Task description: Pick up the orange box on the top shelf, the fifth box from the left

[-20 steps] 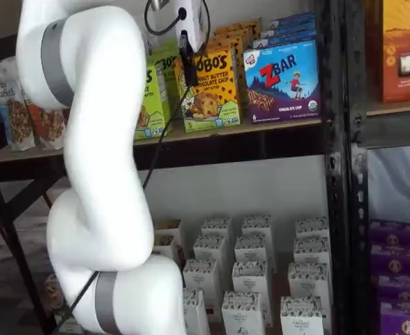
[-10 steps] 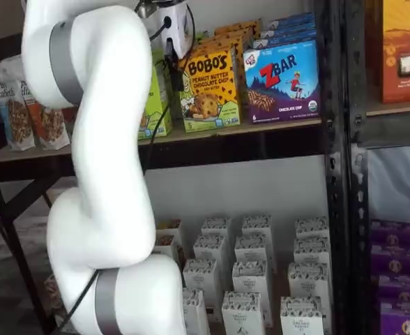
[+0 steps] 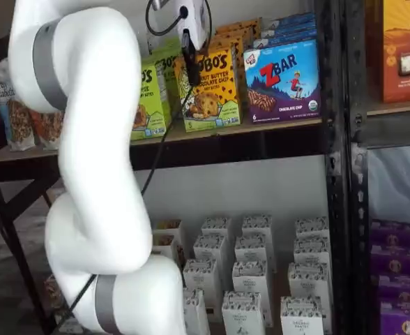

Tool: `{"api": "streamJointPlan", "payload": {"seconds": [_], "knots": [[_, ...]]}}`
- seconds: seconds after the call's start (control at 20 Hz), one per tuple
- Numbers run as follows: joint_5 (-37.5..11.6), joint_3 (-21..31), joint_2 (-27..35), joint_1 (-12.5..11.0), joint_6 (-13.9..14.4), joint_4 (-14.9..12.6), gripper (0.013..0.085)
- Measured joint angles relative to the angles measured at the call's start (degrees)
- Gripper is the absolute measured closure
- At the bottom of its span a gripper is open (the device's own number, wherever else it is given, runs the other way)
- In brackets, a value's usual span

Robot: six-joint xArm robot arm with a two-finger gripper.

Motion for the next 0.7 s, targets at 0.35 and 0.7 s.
{"api": "streamJointPlan", "payload": {"seconds": [0.35, 0.7], "knots": [[1.56, 0.07, -1.10, -2.71, -2.68, 0.28, 0.0130], [1.45, 0.37, -1.57, -4.91, -4.29, 3.79, 0.0130]]}}
